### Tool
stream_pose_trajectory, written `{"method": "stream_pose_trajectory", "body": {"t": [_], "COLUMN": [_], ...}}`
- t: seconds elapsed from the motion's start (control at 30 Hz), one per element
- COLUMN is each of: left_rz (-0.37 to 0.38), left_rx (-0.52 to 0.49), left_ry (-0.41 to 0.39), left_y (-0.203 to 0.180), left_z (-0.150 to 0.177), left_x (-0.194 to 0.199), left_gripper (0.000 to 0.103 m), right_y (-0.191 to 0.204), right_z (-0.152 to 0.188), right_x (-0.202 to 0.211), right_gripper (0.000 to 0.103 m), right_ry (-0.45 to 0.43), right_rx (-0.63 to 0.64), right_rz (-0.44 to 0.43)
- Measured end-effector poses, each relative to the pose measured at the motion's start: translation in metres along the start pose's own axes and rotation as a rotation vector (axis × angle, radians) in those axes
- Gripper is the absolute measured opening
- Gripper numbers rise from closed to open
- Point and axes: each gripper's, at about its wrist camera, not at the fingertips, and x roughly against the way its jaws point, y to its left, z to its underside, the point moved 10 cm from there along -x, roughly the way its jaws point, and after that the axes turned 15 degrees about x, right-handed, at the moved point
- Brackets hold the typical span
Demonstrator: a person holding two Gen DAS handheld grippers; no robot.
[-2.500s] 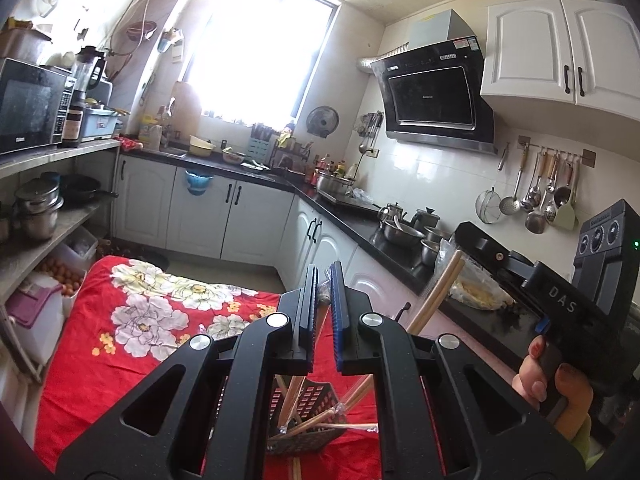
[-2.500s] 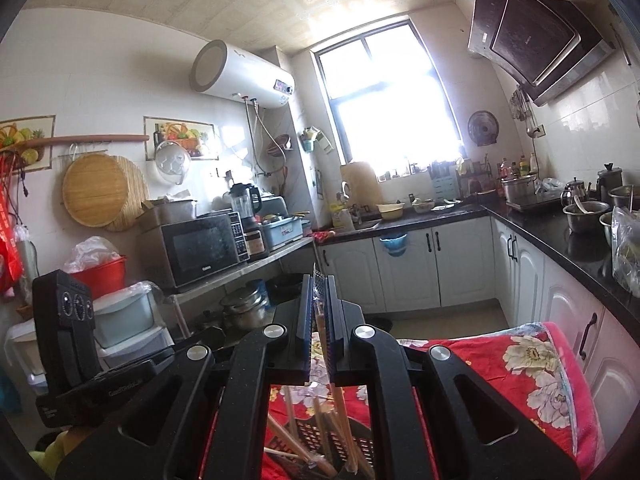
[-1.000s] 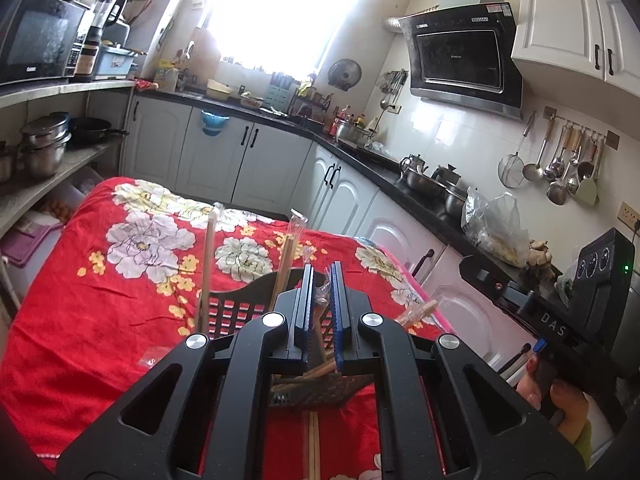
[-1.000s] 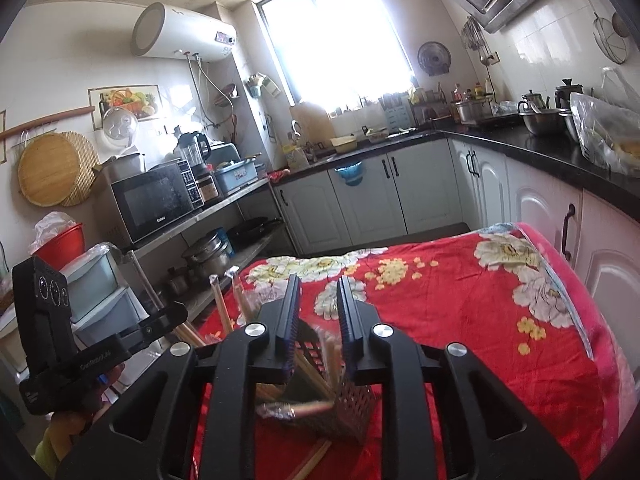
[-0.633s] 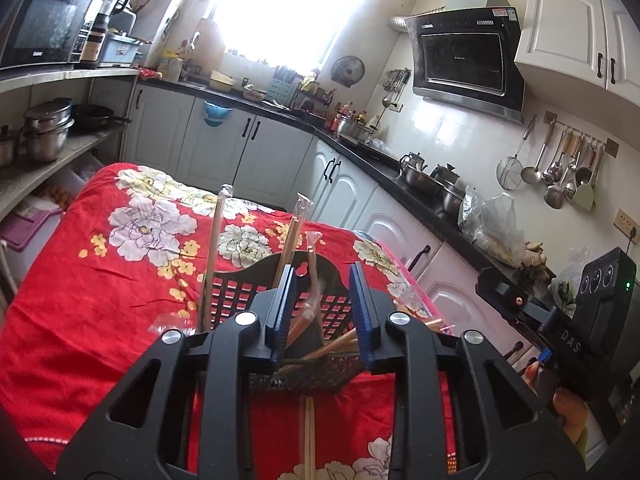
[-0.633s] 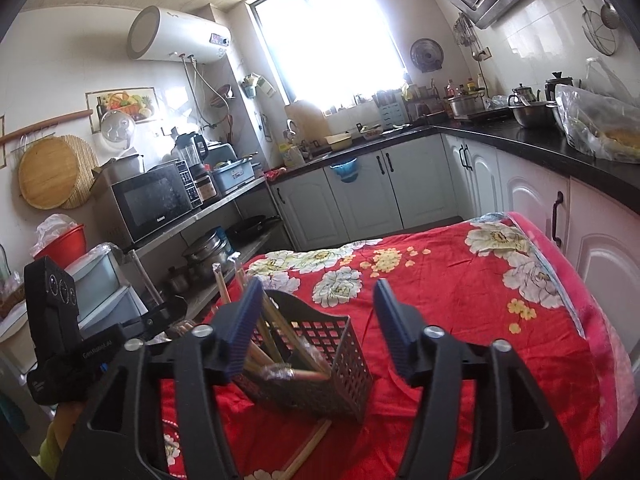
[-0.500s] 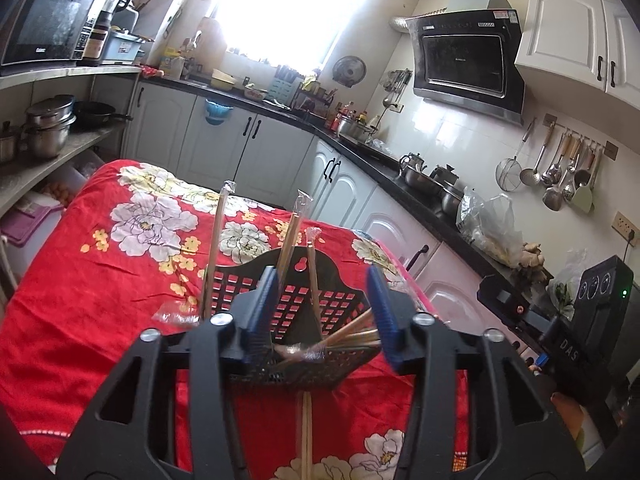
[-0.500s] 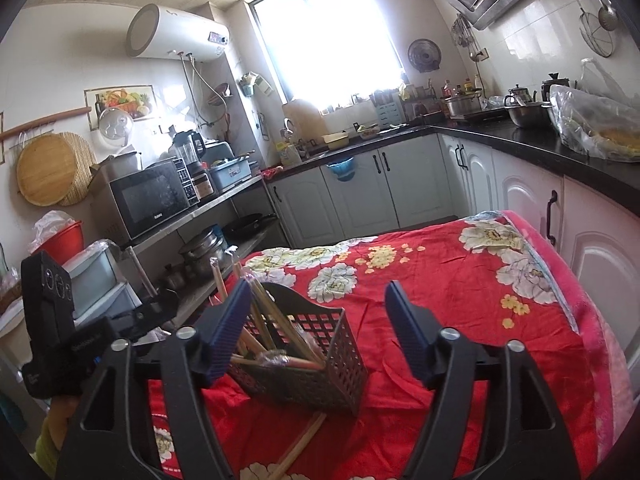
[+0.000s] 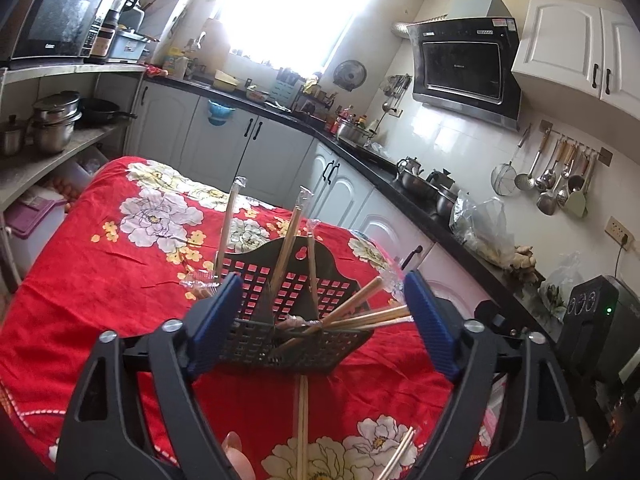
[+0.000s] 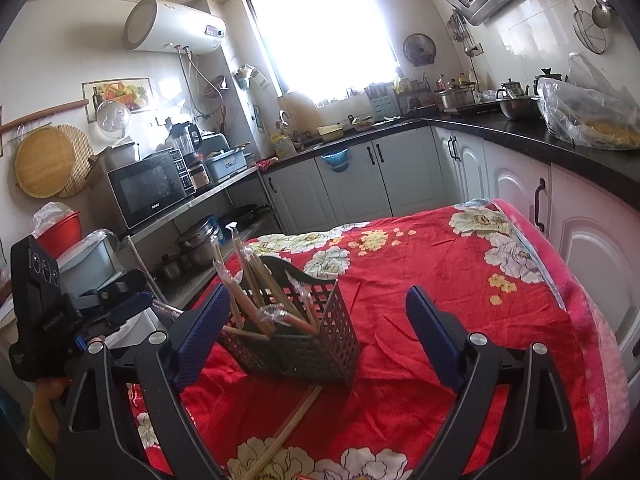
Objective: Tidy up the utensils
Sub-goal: 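Withdraw both open tools from the basket back toward the cloth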
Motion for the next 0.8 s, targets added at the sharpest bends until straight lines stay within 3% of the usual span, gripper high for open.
{"method": "stream_pose_trajectory", "body": {"t": [0.2, 0.8], "left_rz": [0.006, -0.023], "left_rx": [0.003, 0.005], "left_ry": [-0.002, 0.007], "left_y": [0.000, 0.017], "left_z": [0.004, 0.022], "left_x": [0.011, 0.035], "left_gripper": [0.092, 0.092], "right_y": [0.007, 0.026], "right_z": [0.011, 0.049], "right_x": [0.005, 0.019], "right_gripper": [0.089, 0.091], "right_ry": [0.025, 0.102], "right_rx": [0.013, 0.054], "right_rz": [-0.002, -0.015]}}
